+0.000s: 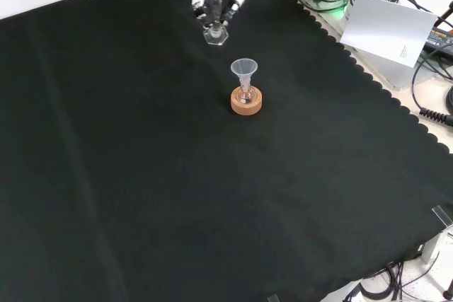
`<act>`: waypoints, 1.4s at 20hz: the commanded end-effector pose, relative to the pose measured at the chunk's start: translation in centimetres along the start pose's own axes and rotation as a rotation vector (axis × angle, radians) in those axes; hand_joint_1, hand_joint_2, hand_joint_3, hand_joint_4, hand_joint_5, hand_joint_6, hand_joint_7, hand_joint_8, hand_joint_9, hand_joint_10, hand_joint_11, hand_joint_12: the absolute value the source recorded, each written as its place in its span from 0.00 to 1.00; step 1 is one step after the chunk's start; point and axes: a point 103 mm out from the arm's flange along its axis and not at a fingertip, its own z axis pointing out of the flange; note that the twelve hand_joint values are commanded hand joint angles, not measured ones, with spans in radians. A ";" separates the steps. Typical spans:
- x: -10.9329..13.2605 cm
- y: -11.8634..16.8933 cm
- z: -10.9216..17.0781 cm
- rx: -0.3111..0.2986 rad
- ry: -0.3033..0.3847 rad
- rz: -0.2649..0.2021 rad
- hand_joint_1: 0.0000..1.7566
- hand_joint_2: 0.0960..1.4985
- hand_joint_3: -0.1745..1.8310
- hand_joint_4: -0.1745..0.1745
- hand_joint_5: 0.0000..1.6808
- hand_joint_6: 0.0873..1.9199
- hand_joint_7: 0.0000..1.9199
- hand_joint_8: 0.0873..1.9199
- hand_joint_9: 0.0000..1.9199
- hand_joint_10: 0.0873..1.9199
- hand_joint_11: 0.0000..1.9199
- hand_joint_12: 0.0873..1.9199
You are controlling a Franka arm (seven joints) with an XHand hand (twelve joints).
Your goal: Pour the water from the graduated cylinder into the round-bottom flask.
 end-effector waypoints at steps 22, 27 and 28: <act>1.7 -3.8 2.1 0.432 -0.516 0.046 0.77 0.76 0.07 0.43 0.58 0.43 0.46 0.60 0.61 0.21 0.53 0.44; 1.8 -3.4 2.1 0.501 -0.604 0.071 0.77 0.76 0.07 0.44 0.58 0.43 0.47 0.60 0.61 0.21 0.53 0.44; 1.7 -3.4 2.1 0.507 -0.616 0.076 0.77 0.76 0.07 0.44 0.58 0.43 0.47 0.60 0.61 0.21 0.53 0.44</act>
